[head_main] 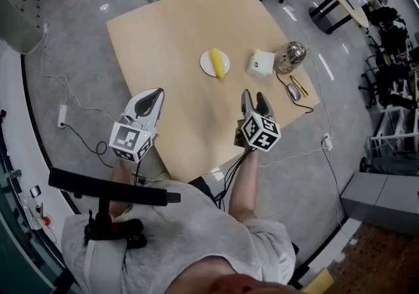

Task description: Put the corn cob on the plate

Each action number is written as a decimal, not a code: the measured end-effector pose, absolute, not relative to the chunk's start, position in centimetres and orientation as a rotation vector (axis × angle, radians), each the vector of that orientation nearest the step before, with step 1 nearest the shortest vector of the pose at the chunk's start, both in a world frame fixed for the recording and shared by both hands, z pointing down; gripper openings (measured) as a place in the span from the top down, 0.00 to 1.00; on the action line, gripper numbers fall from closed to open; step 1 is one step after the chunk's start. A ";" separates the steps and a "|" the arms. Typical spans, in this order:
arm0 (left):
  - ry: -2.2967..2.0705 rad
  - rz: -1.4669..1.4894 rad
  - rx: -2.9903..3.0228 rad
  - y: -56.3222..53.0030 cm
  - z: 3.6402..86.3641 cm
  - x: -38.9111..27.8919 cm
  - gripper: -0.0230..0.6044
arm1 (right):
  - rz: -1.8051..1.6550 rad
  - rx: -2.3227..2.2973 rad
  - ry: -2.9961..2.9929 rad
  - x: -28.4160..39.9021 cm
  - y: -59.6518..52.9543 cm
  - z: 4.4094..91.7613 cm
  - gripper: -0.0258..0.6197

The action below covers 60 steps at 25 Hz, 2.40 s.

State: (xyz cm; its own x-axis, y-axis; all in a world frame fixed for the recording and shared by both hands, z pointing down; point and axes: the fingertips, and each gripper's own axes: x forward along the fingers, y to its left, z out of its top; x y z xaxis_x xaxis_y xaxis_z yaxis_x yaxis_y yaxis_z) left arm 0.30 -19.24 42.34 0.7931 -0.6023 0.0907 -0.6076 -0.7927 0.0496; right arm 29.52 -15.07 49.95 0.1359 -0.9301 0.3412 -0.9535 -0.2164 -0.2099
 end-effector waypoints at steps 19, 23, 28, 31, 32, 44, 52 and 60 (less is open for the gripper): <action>-0.781 0.052 3.011 -14.4 40.9 1.8 0.93 | 0.510 2.507 -1.837 27.7 -4.4 46.8 0.68; -0.738 0.042 3.030 -13.3 40.4 2.1 0.93 | 0.492 2.539 -1.820 27.2 -2.3 46.2 0.68; -0.697 0.030 3.049 -11.9 39.9 2.3 0.93 | 0.484 2.575 -1.820 26.4 0.1 45.3 0.70; -0.673 0.019 3.059 -11.6 39.5 2.6 0.93 | 0.471 2.593 -1.805 26.3 1.1 45.0 0.71; -0.666 0.014 3.063 -11.4 39.3 2.7 0.93 | 0.468 2.599 -1.797 26.3 1.5 44.9 0.71; -0.540 -0.030 3.110 -8.4 38.1 3.9 0.93 | 0.439 2.665 -1.721 25.0 7.0 44.5 0.77; -0.445 -0.042 3.138 -6.0 37.2 5.4 0.93 | 0.428 2.736 -1.663 25.0 10.5 44.2 0.83; -0.363 -0.036 3.152 -5.3 37.6 6.3 0.93 | 0.457 2.768 -1.621 24.1 12.2 45.4 0.88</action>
State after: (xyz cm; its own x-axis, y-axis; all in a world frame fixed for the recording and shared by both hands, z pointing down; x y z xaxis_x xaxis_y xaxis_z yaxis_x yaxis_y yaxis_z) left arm 6.35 -5.29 37.60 0.9736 -0.2268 -0.0264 -0.2276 -0.9733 -0.0284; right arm 24.10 12.16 45.37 0.4609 -0.8666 0.1914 -0.8388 -0.4958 -0.2248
